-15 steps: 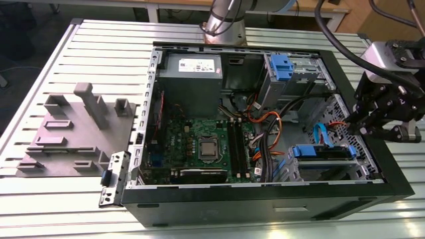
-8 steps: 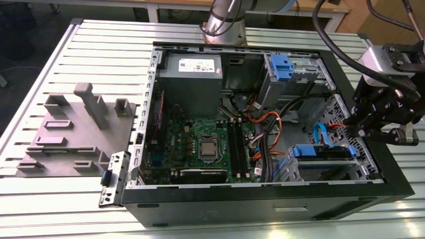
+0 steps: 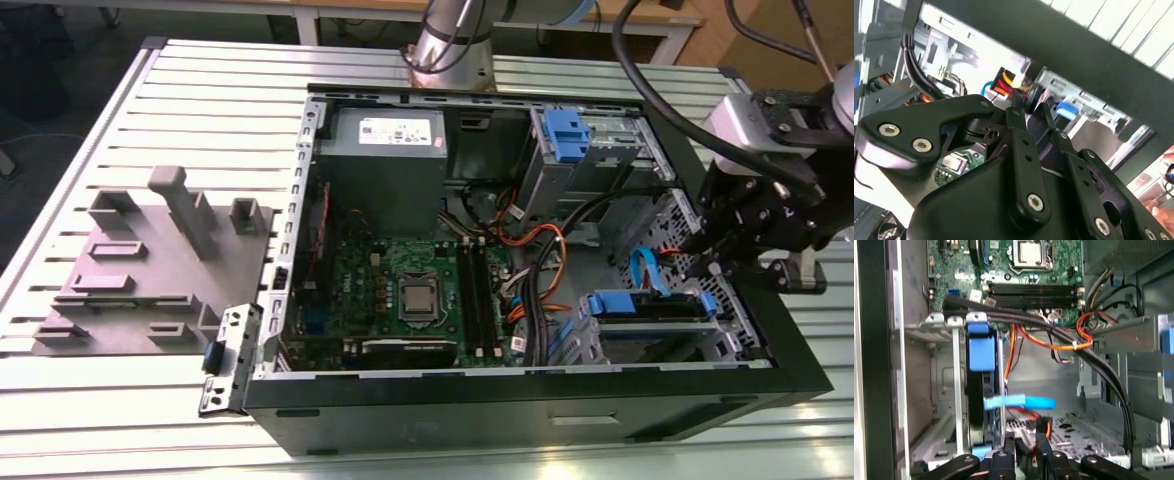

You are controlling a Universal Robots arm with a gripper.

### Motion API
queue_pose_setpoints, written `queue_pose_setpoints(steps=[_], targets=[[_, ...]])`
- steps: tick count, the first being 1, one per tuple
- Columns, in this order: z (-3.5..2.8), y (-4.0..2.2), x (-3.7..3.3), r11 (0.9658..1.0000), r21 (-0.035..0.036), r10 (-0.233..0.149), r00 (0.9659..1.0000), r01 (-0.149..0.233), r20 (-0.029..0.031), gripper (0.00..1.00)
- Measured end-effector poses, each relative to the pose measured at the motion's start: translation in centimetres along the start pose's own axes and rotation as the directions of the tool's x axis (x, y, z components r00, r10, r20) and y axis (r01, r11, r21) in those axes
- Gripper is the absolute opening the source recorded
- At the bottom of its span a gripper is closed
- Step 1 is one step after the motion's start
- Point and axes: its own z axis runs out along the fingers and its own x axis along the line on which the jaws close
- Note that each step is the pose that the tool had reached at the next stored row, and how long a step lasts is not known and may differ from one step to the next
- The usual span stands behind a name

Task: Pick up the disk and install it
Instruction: 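Insert the second disk wire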

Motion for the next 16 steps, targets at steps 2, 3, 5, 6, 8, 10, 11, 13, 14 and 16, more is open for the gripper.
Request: queue_pose_setpoints(steps=[2, 3, 5, 6, 8, 10, 11, 13, 14, 16], targets=[[0.03, 0.45, 0.03, 1.0000, 0.0000, 0.000, 1.0000, 0.000, -0.0001, 0.31], [0.05, 0.58, 0.04, 1.0000, 0.0000, 0.000, 1.0000, 0.000, 0.0000, 0.31], [0.05, 0.60, 0.05, 1.0000, 0.0000, 0.000, 1.0000, 0.000, 0.0000, 0.31], [0.05, 0.60, 0.05, 1.0000, -0.0001, 0.000, 1.0000, 0.000, -0.0001, 0.31], [0.04, 0.61, 0.04, 1.0000, 0.0000, 0.000, 1.0000, 0.000, -0.0002, 0.31], [0.04, 0.61, 0.04, 1.0000, 0.0000, 0.000, 1.0000, 0.000, -0.0002, 0.31], [0.04, 0.61, 0.04, 1.0000, 0.0000, 0.000, 1.0000, 0.000, -0.0002, 0.29], [0.04, 0.62, 0.05, 1.0000, -0.0002, 0.000, 1.0000, 0.000, -0.0002, 0.23], [0.04, 0.62, 0.05, 1.0000, 0.0000, 0.000, 1.0000, 0.000, -0.0002, 0.18], [0.04, 0.62, 0.05, 1.0000, 0.0000, 0.000, 1.0000, 0.000, -0.0002, 0.17]])
